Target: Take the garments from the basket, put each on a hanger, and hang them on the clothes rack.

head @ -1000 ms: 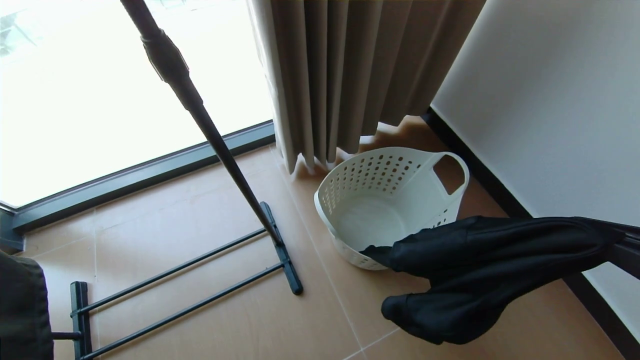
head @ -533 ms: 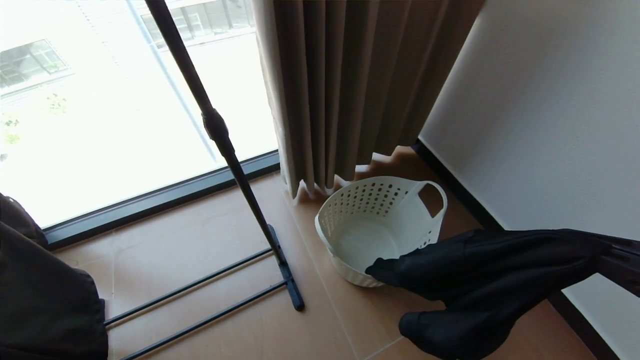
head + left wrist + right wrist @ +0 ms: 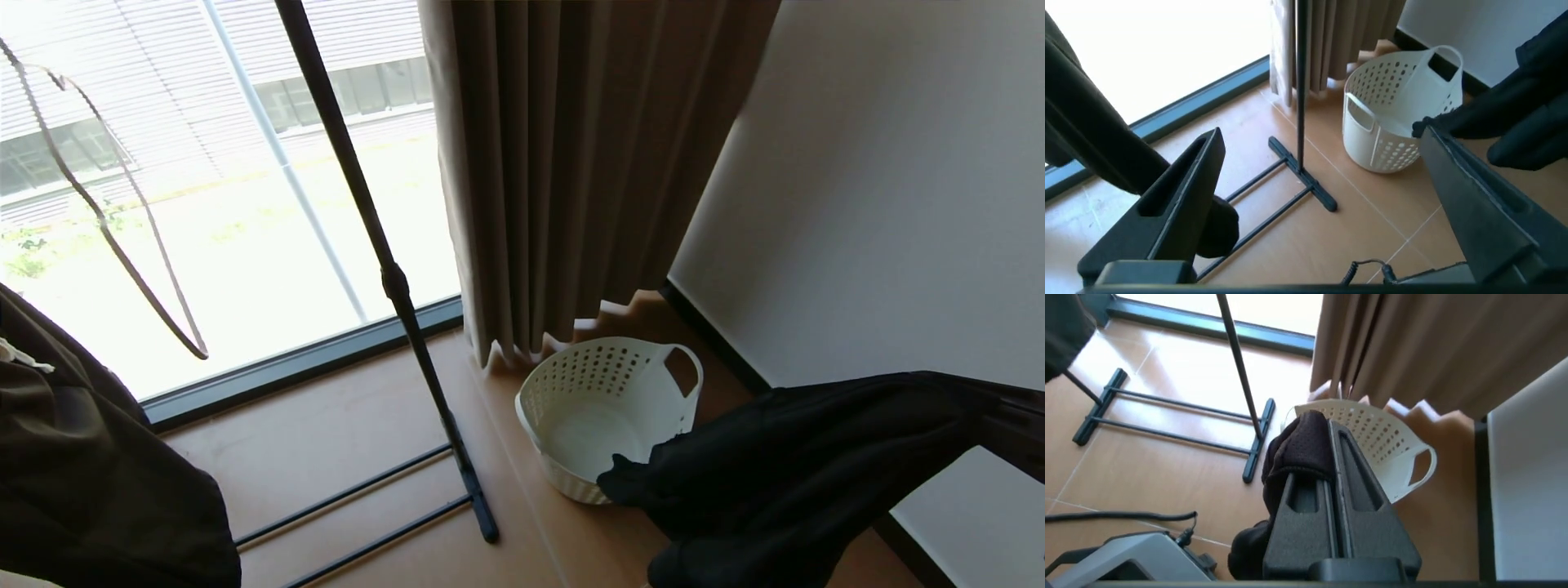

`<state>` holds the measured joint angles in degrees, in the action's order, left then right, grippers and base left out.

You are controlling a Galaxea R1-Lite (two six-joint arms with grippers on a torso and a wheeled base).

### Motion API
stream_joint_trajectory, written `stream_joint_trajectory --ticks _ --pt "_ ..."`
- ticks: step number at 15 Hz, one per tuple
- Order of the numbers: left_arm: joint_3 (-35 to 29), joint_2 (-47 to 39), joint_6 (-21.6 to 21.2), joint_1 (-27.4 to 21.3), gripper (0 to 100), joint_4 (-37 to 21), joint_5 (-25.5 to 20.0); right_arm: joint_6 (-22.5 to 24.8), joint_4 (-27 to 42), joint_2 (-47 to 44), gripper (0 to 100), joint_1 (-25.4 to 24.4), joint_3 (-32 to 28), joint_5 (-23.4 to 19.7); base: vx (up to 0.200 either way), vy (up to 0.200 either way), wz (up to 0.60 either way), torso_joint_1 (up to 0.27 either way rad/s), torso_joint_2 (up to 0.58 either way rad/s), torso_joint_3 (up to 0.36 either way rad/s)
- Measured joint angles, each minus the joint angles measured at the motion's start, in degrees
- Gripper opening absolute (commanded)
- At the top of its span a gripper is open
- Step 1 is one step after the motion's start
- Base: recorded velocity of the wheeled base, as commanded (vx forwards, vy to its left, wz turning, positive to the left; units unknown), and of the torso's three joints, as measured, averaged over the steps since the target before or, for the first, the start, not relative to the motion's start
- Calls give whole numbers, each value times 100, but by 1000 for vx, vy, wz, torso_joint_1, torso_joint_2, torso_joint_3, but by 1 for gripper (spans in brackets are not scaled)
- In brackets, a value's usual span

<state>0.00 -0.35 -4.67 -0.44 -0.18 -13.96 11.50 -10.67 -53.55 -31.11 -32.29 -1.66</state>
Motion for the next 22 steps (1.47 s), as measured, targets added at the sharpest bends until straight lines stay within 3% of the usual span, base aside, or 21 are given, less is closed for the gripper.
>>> stream_joint_trajectory --ticks 11,22 --pt "0 0 0 0 100 2 2 16 -158 4 0 0 123 0 0 0 0 215 -532 -120" --pt "0 0 0 0 100 0 -2 139 -427 -6 0 2 305 11 0 0 0 7 -11 102"
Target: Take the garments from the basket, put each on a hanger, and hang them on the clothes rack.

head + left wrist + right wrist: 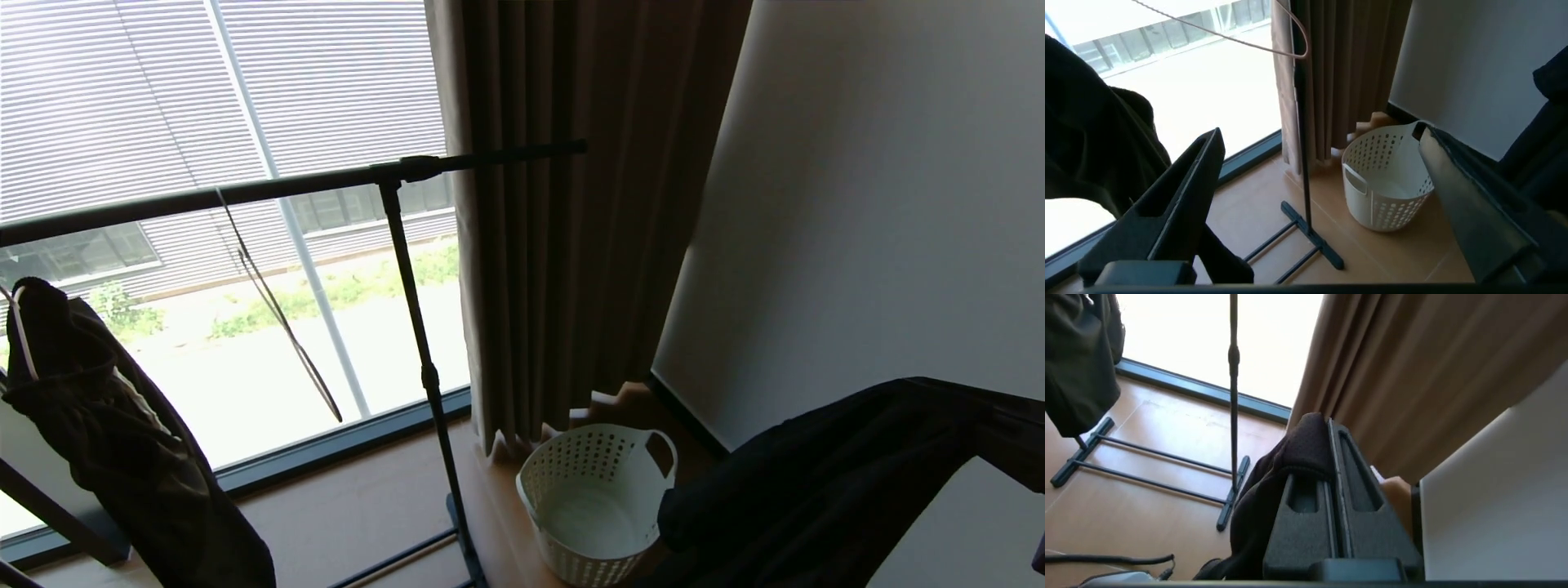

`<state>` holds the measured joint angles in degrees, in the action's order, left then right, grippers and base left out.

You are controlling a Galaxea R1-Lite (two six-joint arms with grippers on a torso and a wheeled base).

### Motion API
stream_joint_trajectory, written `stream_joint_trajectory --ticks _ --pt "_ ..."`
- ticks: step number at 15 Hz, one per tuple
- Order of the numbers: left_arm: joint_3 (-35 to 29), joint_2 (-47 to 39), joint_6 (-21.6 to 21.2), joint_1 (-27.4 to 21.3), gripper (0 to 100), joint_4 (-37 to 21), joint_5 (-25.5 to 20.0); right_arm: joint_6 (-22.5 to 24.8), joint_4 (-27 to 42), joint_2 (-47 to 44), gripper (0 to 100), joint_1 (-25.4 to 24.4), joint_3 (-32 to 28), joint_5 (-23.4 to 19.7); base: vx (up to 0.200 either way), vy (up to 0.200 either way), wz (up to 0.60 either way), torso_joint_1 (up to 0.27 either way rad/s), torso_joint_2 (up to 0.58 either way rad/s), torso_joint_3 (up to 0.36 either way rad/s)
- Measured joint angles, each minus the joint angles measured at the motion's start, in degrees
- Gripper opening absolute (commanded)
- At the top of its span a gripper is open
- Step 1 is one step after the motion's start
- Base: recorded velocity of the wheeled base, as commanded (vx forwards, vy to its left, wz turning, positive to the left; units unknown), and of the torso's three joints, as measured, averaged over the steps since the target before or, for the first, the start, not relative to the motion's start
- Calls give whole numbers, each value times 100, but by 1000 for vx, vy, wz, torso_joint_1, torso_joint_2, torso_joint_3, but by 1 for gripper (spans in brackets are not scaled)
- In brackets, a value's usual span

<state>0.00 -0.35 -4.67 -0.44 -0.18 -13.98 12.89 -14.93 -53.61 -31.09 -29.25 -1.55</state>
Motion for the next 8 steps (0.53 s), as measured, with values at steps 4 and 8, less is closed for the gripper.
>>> stream_joint_trajectory --ticks 4,8 --pt "0 0 44 4 100 0 60 2 -4 -5 0 13 9 2 0 0 300 -4 0 101" --pt "0 0 65 4 100 0 79 0 -266 -35 0 50 102 0 0 0 600 4 -1 7"
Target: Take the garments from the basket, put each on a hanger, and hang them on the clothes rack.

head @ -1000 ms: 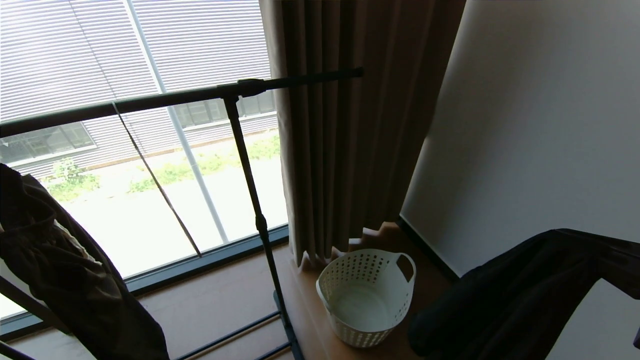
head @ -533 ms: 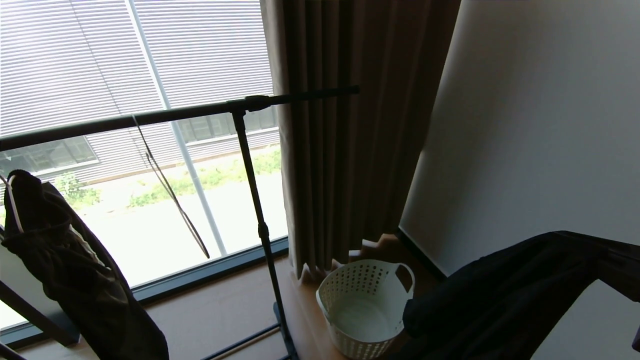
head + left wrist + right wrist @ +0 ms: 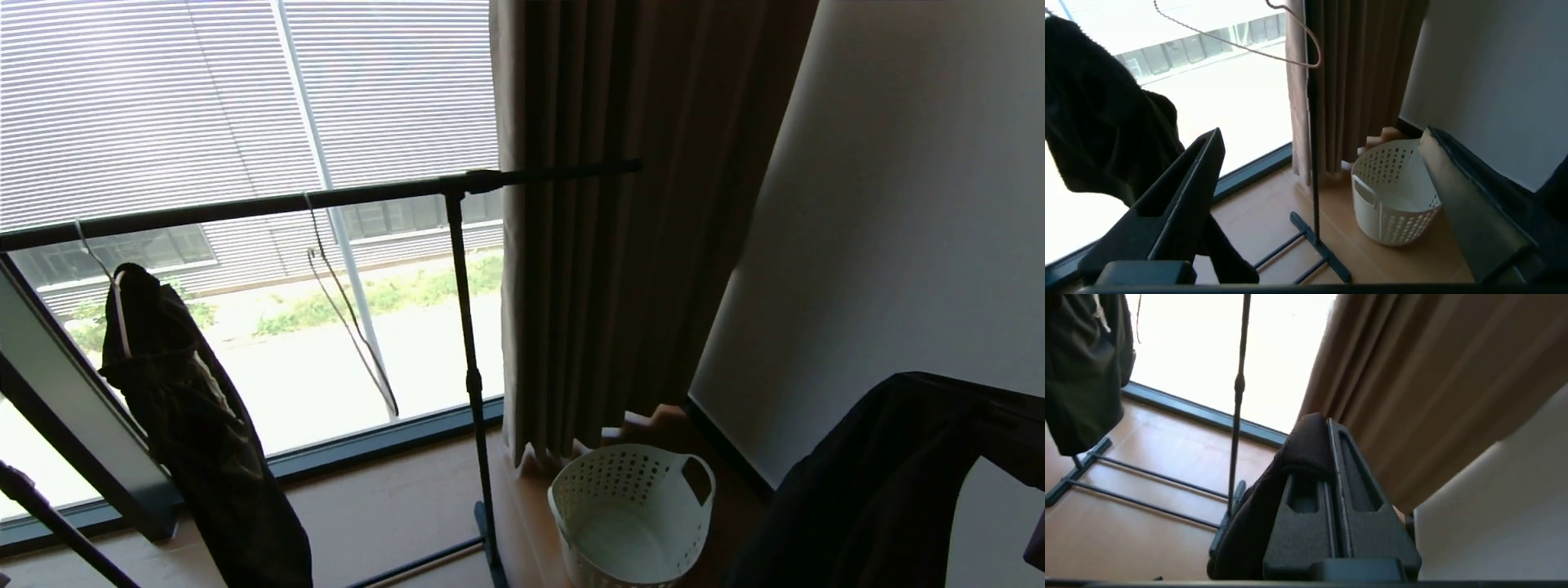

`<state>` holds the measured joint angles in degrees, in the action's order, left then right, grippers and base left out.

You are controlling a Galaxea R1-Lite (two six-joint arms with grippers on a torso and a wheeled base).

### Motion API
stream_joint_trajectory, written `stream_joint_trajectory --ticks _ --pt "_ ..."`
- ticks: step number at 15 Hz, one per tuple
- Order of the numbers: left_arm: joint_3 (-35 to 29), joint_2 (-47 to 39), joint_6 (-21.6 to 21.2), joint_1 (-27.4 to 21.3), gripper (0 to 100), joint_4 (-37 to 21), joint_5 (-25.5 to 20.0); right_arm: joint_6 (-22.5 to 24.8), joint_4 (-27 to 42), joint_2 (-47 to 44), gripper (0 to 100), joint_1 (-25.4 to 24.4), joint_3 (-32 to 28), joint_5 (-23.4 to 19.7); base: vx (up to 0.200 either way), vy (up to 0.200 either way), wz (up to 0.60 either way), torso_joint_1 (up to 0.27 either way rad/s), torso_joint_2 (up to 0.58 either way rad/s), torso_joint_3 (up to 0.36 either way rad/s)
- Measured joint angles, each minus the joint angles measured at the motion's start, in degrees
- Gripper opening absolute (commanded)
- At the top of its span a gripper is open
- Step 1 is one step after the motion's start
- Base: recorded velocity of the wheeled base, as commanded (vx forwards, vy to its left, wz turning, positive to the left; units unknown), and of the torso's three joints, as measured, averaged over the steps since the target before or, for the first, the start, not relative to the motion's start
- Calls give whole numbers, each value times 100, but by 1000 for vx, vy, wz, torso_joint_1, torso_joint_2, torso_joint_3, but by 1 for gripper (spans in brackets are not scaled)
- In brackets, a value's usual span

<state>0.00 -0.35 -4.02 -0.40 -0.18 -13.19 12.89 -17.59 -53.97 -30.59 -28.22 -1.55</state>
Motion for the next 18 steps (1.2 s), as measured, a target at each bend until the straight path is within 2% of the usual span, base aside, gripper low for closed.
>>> stream_joint_trajectory --ticks 3,18 --pt "0 0 -7 0 100 0 -7 2 -20 -5 0 2 9 -1 0 0 600 1 4 2" --pt "0 0 -10 2 100 0 -7 0 -28 -5 0 -30 80 -11 0 0 0 0 0 0"
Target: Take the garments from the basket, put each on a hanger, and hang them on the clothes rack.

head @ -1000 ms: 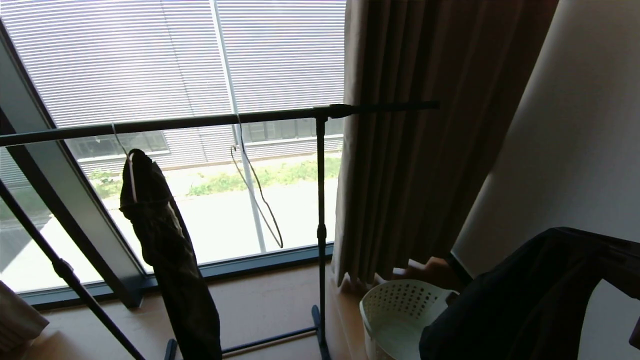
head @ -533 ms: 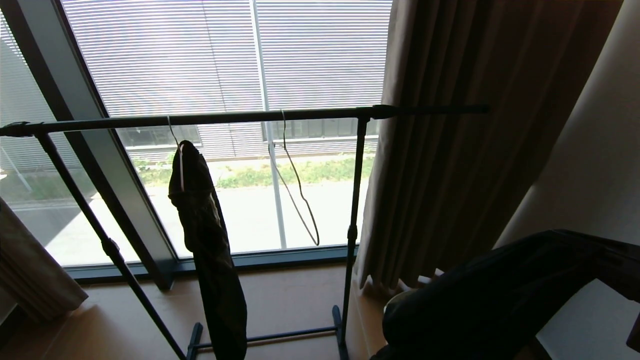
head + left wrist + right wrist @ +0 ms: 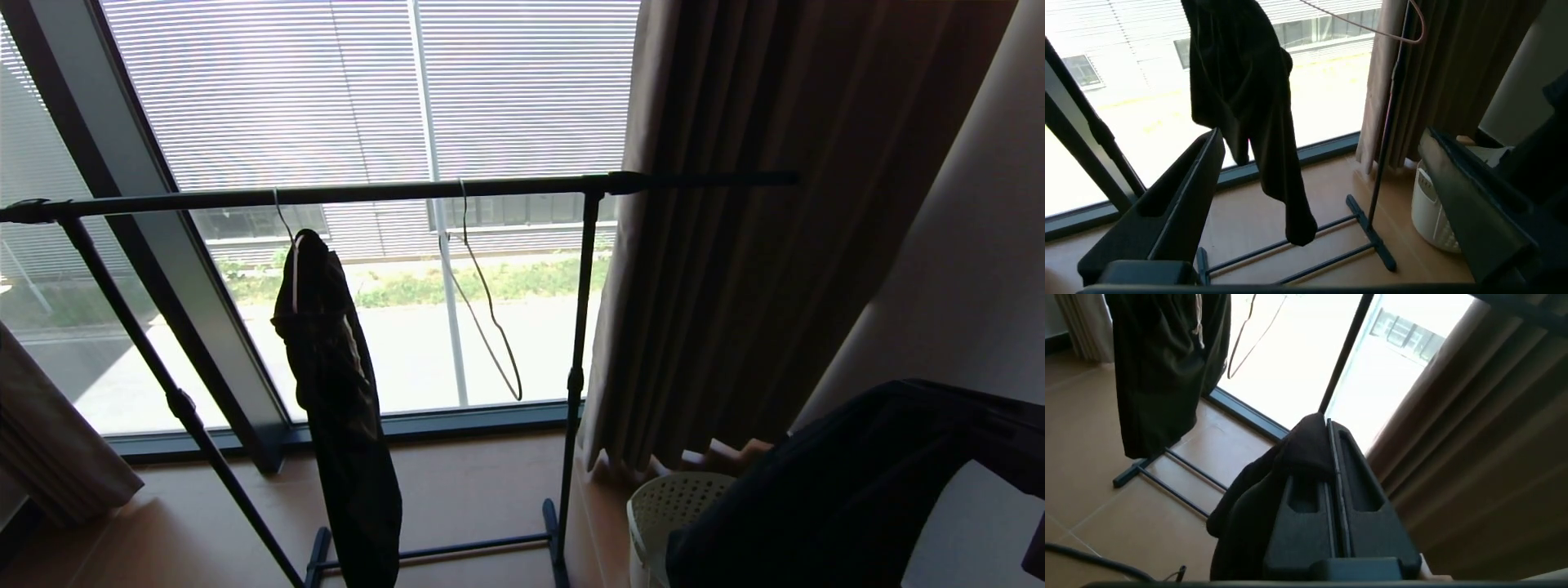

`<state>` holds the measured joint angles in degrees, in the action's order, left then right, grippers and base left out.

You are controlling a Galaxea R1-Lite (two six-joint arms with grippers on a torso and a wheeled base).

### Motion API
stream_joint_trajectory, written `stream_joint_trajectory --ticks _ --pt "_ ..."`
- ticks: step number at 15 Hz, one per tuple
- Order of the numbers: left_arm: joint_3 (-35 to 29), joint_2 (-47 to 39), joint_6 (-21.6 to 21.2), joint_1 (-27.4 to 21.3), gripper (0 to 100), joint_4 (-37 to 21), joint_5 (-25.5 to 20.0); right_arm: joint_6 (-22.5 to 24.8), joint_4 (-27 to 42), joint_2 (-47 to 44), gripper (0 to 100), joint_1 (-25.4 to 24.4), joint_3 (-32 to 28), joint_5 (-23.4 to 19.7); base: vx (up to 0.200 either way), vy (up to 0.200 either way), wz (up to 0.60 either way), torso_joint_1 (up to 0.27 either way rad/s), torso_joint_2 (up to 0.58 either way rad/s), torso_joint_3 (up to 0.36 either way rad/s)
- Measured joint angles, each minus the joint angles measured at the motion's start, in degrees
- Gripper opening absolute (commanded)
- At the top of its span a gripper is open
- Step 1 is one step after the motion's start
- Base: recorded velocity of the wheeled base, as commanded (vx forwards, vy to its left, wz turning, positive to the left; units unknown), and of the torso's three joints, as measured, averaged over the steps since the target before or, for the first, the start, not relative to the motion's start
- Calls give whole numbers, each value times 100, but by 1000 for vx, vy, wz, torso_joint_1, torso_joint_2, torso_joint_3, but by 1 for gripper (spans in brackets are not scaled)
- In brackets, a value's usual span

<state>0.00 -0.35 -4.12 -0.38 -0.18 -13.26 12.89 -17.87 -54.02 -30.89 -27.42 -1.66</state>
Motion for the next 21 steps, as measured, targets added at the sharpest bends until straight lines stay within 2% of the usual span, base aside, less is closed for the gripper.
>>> stream_joint_trajectory --ticks 6,8,11,13,15,17,19,21 --pt "0 0 -9 -6 100 0 7 9 0 0 0 9 72 22 0 0 100 0 0 0" --pt "0 -5 -226 11 100 0 262 13 41 -22 0 7 105 77 0 0 0 0 0 0" --pt "-18 -221 -408 165 100 2 293 -115 129 -343 0 -52 -183 494 0 0 0 0 0 0" --pt "-405 -835 -184 307 100 -28 223 -310 516 -813 0 -284 -750 861 0 0 0 0 0 0" --pt "-1065 -1799 -23 333 100 -4 128 -767 1002 -1280 0 -594 -1384 995 0 0 0 0 0 0" --pt "-1690 -2798 46 137 100 11 108 -1256 1389 -1734 0 -827 -1944 1061 0 0 0 0 0 0" --pt "-2304 -3897 201 -461 100 54 240 -1696 1558 -2277 0 -1006 -2539 1101 0 0 0 0 0 0" --pt "-2733 -4832 450 -1307 100 250 667 -2038 1585 -2795 0 -1175 -3010 1115 0 0 0 0 0 0"
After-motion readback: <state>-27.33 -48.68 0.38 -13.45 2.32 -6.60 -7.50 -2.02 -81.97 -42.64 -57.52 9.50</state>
